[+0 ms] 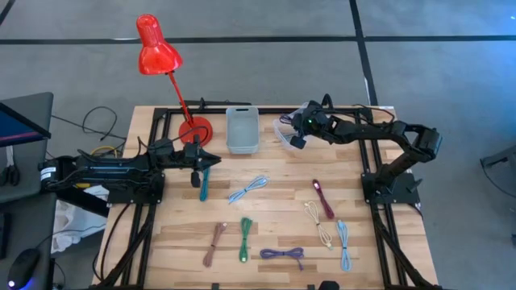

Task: Pick & Place USB Port
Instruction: Put the dark purple charger cable into the transparent bin, then put the pink charger cable into the transparent bin

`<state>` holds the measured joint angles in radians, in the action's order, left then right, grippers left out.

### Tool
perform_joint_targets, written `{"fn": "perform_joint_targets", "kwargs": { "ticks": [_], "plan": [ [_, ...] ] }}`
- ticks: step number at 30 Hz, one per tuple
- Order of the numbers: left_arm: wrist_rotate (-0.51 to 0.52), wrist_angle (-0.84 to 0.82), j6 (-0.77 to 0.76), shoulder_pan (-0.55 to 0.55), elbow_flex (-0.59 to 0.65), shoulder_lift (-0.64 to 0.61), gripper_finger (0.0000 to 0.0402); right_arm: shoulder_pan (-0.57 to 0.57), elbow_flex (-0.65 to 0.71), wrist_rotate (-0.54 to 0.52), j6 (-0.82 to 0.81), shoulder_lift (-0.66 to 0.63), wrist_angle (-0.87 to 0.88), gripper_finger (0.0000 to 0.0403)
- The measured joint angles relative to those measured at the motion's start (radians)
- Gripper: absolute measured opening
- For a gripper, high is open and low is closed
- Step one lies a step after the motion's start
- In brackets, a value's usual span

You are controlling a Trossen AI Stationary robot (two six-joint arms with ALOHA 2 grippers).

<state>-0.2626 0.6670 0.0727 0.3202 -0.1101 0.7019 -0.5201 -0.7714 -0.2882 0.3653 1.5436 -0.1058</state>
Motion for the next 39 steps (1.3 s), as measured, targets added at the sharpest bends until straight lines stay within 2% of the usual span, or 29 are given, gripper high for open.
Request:
{"fn": "perform_joint_targets", "kwargs": {
  "ticks": [11, 28, 36, 39],
  "plan": [
    [0.000, 0.000, 0.000, 0.000, 0.000, 0.000, 0.0040, 0.005, 0.000, -0.011, 0.000, -0.008, -0.001, 0.0060],
    [0.000, 0.000, 0.000, 0.000, 0.000, 0.000, 0.0040, 0.097, 0.000, 0.002, -0.110, -0.252, 0.045, 0.0061],
    [0.000, 0.000, 0.000, 0.000, 0.000, 0.000, 0.0040, 0.107, 0.000, -0.018, -0.150, -0.264, 0.063, 0.0058],
    [0.000, 0.000, 0.000, 0.000, 0.000, 0.000, 0.0040, 0.129, 0.000, -0.026, -0.121, -0.274, 0.156, 0.0058]
  ]
}}
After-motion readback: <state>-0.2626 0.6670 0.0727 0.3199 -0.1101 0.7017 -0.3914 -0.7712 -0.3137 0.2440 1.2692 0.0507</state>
